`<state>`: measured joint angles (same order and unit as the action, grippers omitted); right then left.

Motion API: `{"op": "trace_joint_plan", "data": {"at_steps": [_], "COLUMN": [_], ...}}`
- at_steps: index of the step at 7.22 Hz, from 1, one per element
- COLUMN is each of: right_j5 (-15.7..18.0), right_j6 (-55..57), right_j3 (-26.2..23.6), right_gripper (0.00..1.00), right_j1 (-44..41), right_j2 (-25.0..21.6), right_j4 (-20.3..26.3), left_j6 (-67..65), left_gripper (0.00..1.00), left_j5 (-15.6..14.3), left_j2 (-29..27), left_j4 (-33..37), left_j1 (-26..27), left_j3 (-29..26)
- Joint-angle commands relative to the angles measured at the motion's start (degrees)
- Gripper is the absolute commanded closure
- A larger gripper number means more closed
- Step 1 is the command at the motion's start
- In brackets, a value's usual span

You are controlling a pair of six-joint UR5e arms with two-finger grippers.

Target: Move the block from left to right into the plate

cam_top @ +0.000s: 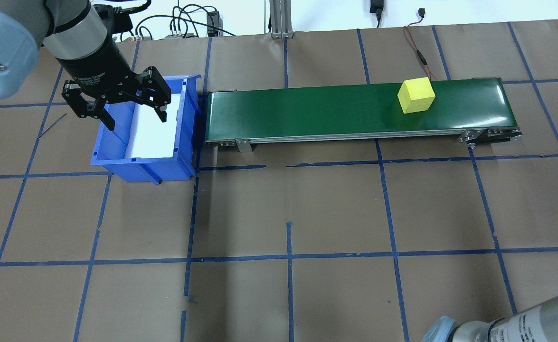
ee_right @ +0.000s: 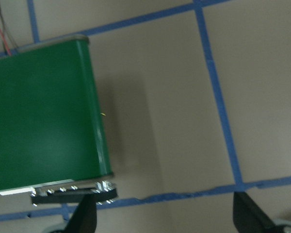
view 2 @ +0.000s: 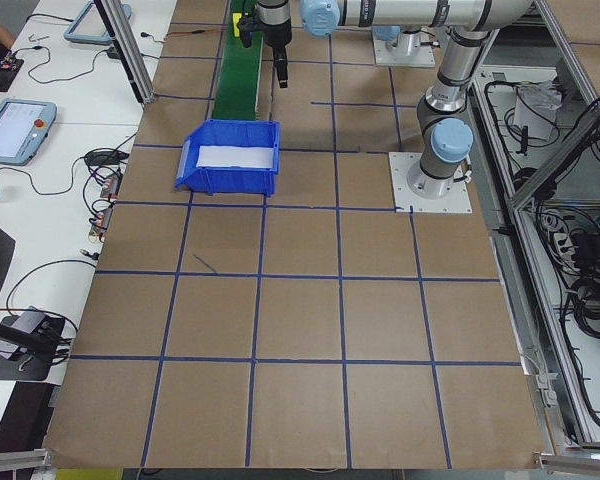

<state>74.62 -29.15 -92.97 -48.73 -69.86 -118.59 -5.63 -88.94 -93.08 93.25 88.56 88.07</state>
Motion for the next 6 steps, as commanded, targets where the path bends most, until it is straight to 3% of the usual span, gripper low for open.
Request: {"op": "trace_joint_plan", "data": {"at_steps": [1,5,6], "right_j5": [-8.12,-11.78,-11.95], "right_j6": [10.21,17.45,17.54], "right_j3": [1.47,1.47,1.56], "right_gripper": [0.00,0.00,0.00], "right_j1": [-5.56,-11.73,-12.61], "right_j2": [1.12,3.32,4.28], "right_j4": [-0.06,-1.20,-3.64], "left_j6": [-0.17,-2.01,-2.62], "left_gripper": [0.00,0.00,0.00], "left_j5": [-0.17,-0.35,-0.35], "left_j2": [0.09,0.27,0.35], "left_j4": [0.00,0.09,0.00], "left_j1": [0.38,0.83,0.91], "left_j3": [-0.09,-0.17,-0.17]}}
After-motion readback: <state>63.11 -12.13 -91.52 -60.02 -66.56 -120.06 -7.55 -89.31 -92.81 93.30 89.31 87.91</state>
